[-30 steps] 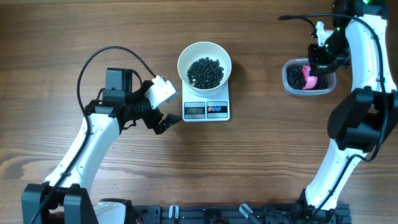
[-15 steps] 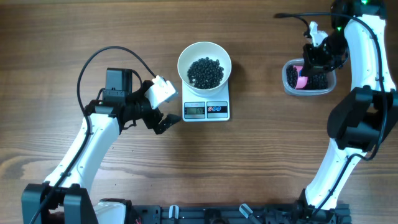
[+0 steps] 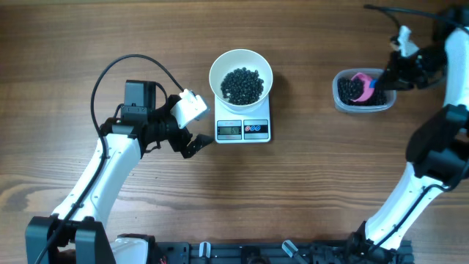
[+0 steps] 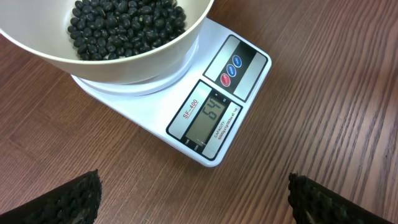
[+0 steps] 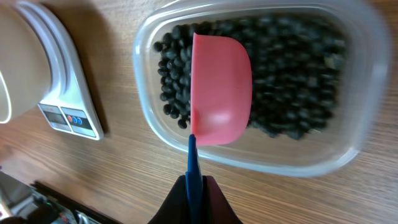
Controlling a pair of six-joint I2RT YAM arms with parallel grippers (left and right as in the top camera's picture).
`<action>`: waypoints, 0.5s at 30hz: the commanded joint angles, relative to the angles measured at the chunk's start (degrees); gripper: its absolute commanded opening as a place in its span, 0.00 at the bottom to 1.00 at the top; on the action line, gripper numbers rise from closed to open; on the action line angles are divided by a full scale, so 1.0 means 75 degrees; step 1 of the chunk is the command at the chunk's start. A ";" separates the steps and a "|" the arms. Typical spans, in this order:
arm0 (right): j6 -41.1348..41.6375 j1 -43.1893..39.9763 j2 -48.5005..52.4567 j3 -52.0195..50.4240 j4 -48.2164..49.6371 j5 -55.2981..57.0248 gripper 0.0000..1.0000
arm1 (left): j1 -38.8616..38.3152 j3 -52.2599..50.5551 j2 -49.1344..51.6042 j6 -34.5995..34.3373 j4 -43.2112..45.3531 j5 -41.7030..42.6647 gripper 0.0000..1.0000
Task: Scoop item into bowl and weigh 150g on scale
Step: 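Dip the pink scoop into the beans and lift it full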
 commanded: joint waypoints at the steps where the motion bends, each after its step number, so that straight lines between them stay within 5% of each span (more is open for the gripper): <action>1: -0.0259 -0.0472 0.0172 -0.0023 -0.0026 -0.0525 0.04 | -0.0015 -0.0085 0.0067 -0.0017 0.0020 0.0172 1.00; 15: -0.0656 -0.0857 0.0058 -0.0023 -0.0026 -0.2838 0.04 | -0.0015 -0.0085 0.0067 -0.0017 0.0020 0.0172 1.00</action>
